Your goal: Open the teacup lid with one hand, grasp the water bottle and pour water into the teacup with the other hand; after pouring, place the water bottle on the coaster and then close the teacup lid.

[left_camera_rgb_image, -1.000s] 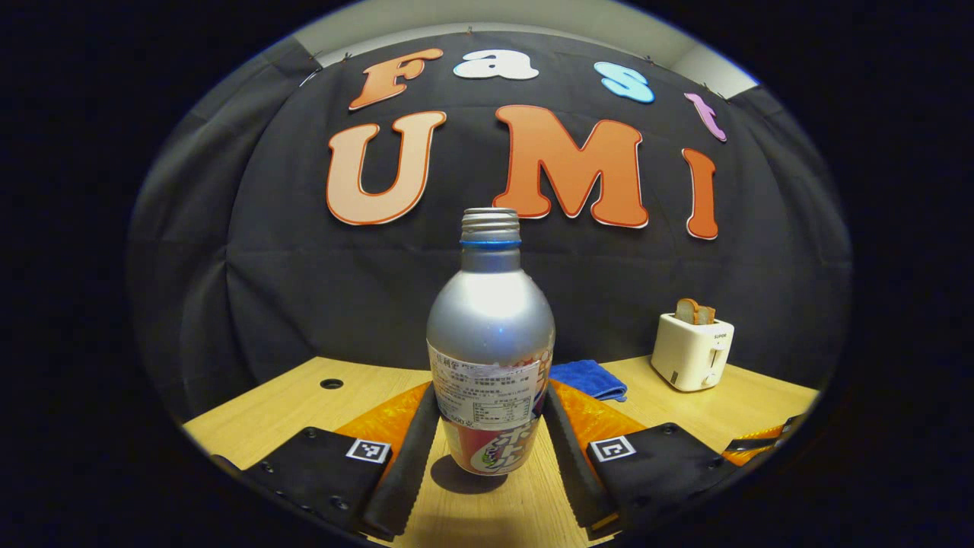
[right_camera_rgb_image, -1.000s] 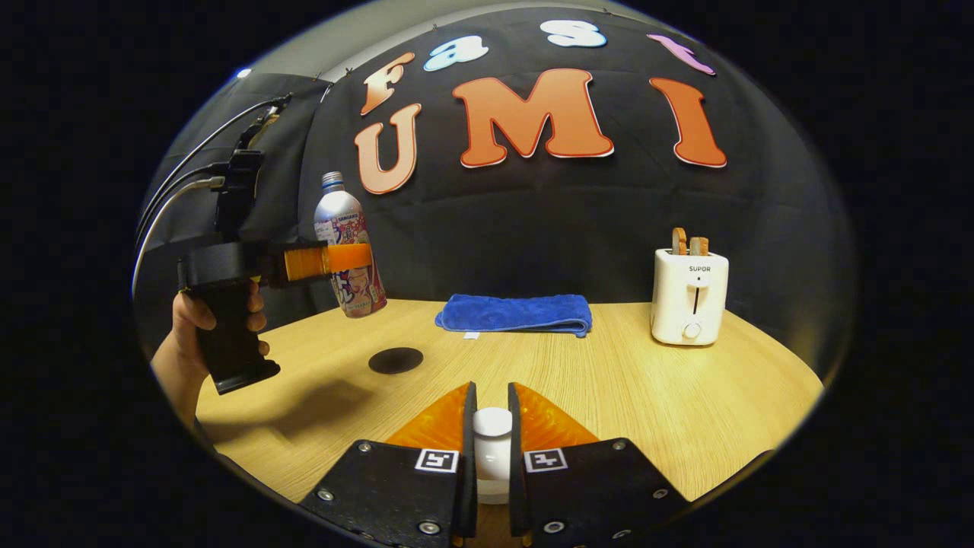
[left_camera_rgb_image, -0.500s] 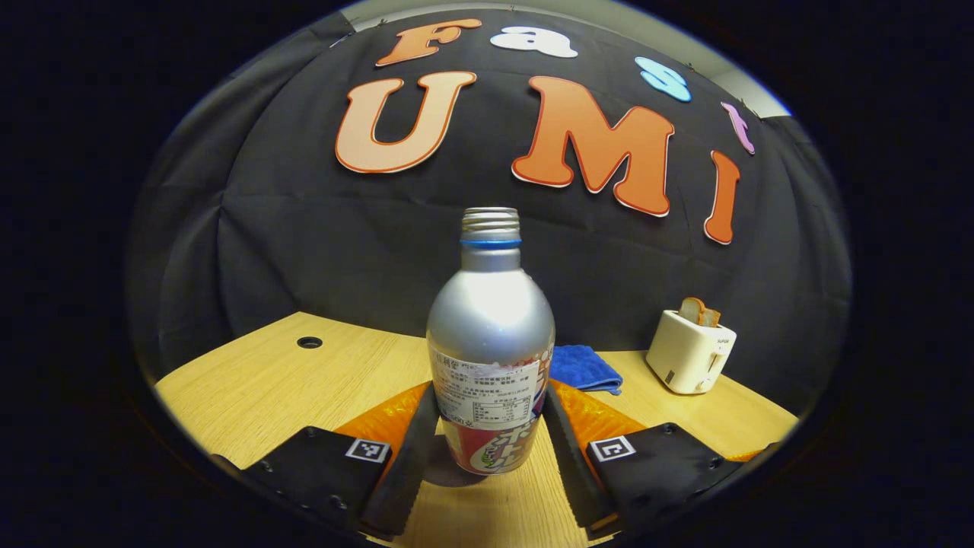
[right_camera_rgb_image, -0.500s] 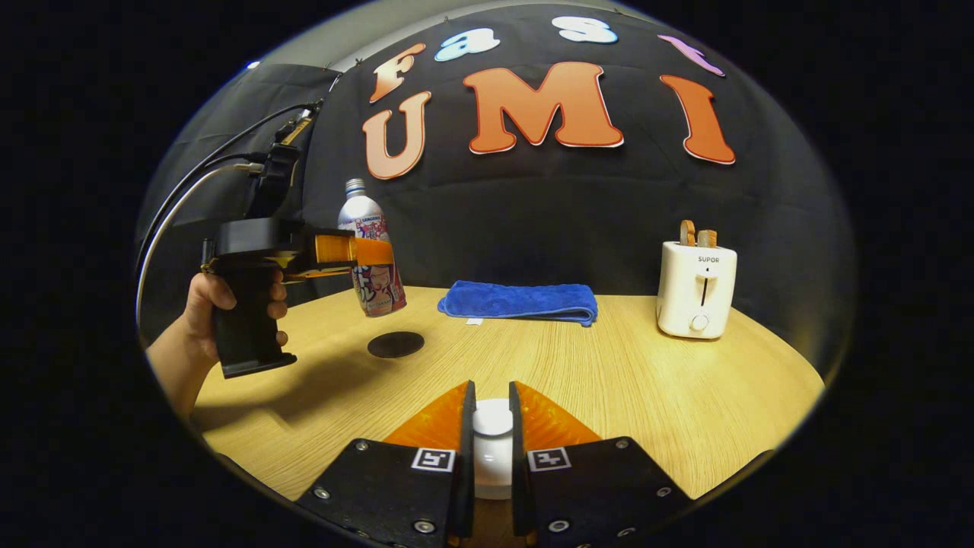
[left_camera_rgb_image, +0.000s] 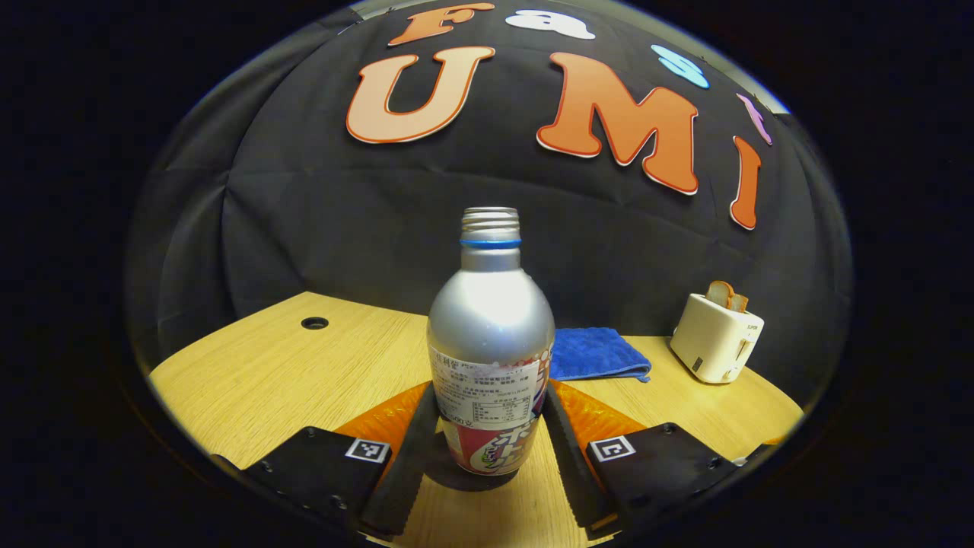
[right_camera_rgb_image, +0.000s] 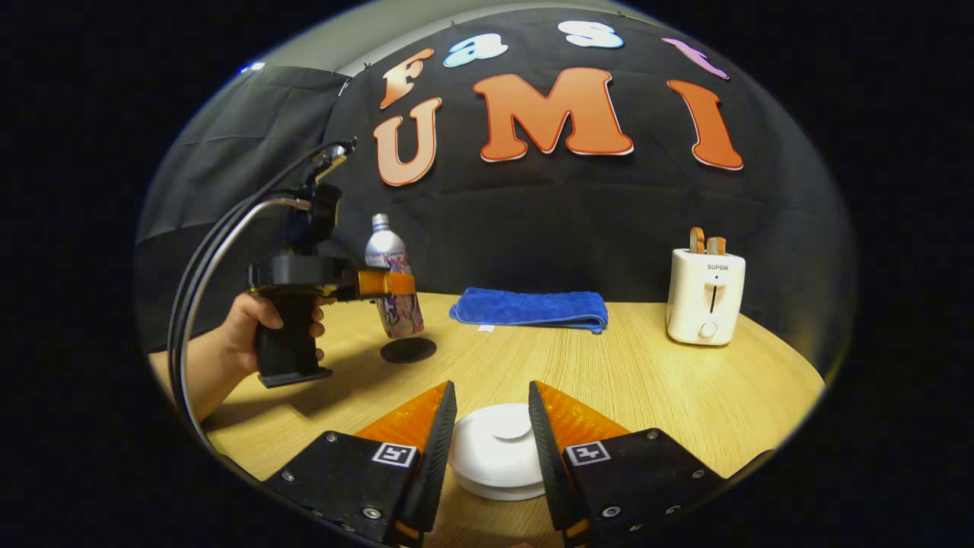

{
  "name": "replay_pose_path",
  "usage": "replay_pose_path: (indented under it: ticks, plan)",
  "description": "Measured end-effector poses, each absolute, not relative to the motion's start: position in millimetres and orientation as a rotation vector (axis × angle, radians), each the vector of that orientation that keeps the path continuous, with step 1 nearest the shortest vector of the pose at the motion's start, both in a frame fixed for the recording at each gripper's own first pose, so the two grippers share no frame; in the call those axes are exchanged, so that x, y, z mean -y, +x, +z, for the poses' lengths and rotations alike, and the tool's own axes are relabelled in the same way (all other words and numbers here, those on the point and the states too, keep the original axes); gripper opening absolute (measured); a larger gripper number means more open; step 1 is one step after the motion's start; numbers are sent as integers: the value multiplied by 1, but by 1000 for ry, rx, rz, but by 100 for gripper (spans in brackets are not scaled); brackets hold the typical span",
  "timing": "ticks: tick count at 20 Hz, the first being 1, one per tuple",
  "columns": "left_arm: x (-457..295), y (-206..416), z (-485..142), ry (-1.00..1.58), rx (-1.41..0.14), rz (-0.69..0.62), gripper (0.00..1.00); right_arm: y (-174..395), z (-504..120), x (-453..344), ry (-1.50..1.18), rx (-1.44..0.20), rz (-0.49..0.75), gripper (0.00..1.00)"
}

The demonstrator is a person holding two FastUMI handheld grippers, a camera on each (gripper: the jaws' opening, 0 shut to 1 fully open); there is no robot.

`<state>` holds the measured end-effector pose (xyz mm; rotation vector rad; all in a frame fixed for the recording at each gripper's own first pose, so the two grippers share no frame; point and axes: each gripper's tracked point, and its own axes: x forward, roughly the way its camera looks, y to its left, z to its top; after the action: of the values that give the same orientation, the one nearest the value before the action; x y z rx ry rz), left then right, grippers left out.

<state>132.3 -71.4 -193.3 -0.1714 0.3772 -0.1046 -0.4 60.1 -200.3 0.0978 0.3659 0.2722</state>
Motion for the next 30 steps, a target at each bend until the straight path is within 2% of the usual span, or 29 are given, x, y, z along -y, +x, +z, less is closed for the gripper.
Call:
replay_pose_path:
  ticks: [1, 2, 5, 7, 13, 15, 20, 30]
  plan:
    - [69, 134, -197, -169, -381, -101, 83, 0, -195, -62, 105, -353, 277, 59]
    - [67, 138, -204, -160, -388, -100, 80, 1, -191, -62, 111, -343, 279, 61]
    - [69, 143, -219, -150, -426, -106, 81, 1, -183, -58, 105, -328, 269, 71]
    - [67, 139, -230, -141, -452, -88, 79, 2, -179, -54, 97, -317, 261, 73]
    - [65, 143, -232, -142, -445, -82, 86, 2, -176, -46, 100, -308, 241, 73]
    - [63, 144, -229, -147, -439, -86, 99, 4, -171, -44, 98, -297, 236, 73]
    - [64, 134, -222, -125, -447, -100, 99, 7, -154, -45, 90, -266, 230, 73]
    - [72, 127, -159, -83, -328, -129, 99, -6, -121, -35, 91, -192, 214, 73]
